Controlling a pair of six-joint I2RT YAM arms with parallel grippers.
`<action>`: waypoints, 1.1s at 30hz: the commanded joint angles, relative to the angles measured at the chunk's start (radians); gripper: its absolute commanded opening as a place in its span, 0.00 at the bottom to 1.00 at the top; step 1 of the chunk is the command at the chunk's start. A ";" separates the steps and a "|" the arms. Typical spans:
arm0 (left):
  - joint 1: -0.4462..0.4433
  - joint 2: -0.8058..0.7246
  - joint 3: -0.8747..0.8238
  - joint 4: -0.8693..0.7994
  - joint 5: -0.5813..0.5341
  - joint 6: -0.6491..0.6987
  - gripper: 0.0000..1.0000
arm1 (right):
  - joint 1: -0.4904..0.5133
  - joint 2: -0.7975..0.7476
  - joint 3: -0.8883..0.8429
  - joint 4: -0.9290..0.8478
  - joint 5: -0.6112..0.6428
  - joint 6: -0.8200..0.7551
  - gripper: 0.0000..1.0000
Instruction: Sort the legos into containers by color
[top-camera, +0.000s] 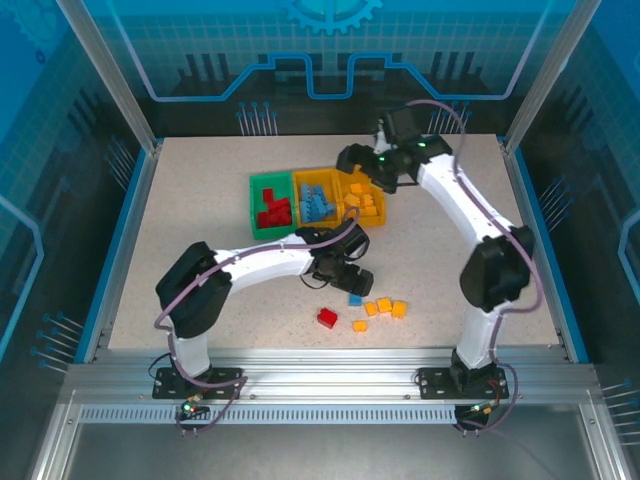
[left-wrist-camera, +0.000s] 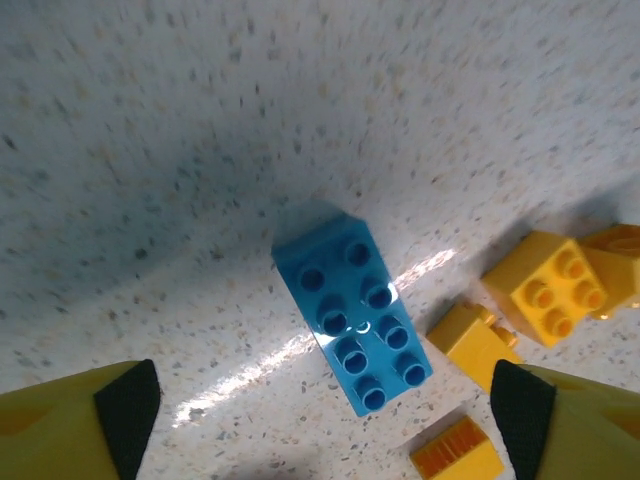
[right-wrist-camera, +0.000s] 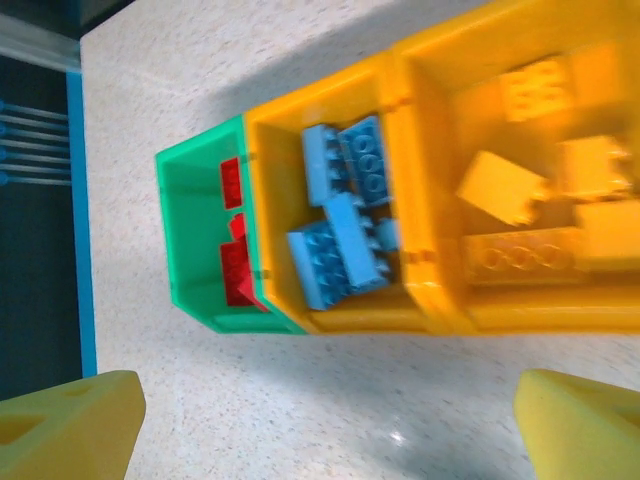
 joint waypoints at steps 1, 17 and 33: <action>-0.015 0.053 0.060 -0.063 0.025 -0.037 0.83 | -0.063 -0.095 -0.136 0.020 0.047 -0.037 0.96; -0.029 0.183 0.177 -0.146 0.025 -0.084 0.63 | -0.180 -0.411 -0.627 -0.051 0.176 -0.128 0.96; 0.040 0.202 0.232 -0.167 0.005 -0.081 0.29 | 0.034 -0.665 -1.019 -0.159 0.248 0.122 0.89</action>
